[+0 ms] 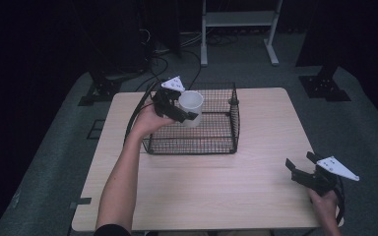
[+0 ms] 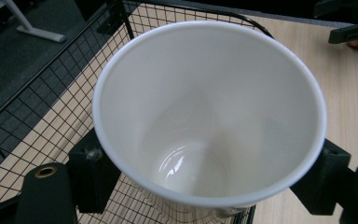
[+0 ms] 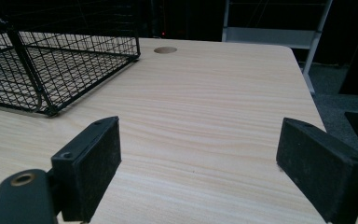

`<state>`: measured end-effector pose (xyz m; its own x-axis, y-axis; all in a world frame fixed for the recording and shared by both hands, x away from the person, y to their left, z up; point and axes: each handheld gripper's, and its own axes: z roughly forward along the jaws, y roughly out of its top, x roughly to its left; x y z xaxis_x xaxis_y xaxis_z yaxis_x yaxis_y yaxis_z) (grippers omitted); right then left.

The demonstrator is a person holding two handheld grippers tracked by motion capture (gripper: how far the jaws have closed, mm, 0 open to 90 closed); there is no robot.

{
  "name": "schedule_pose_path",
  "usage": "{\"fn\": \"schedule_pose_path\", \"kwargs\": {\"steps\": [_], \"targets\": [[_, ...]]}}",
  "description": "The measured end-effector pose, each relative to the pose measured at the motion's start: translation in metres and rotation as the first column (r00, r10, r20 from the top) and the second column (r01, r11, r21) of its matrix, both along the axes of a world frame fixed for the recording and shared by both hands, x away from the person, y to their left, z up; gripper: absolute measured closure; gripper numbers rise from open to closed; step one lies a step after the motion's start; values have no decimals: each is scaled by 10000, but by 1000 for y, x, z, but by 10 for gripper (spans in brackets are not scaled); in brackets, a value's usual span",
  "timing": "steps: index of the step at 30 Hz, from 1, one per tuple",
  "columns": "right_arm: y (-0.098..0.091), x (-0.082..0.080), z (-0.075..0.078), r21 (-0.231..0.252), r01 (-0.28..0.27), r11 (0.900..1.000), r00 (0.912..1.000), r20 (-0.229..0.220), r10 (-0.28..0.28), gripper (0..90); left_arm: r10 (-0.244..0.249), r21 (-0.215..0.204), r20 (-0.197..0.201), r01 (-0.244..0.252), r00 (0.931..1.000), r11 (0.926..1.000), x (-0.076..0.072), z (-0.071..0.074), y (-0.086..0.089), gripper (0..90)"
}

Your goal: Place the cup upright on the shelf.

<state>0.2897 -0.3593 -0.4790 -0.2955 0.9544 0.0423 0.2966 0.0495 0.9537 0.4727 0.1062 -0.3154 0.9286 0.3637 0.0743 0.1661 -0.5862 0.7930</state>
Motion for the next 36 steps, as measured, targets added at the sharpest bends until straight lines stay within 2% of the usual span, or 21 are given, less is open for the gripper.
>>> {"fn": "schedule_pose_path", "kwargs": {"steps": [10,15,16,28,36], "targets": [[0,0,0,7,-9,10000,10000,-8,9,130,250,-36,-291,-251,9993,9997,13,-12,-5,213],[0,0,0,-4,-29,10000,10000,9,29,130,347,-97,-234,-350,9991,9993,16,-14,-7,213],[0,0,0,6,-33,10000,10000,12,33,130,395,-41,-314,-396,9987,9992,18,-15,-9,213],[0,0,0,4,-32,10000,10000,37,32,130,403,199,-222,-398,9989,9990,27,-23,-18,214],[0,0,0,27,-49,10000,10000,24,49,130,386,416,-455,-367,9982,9985,33,-34,-24,213]]}}
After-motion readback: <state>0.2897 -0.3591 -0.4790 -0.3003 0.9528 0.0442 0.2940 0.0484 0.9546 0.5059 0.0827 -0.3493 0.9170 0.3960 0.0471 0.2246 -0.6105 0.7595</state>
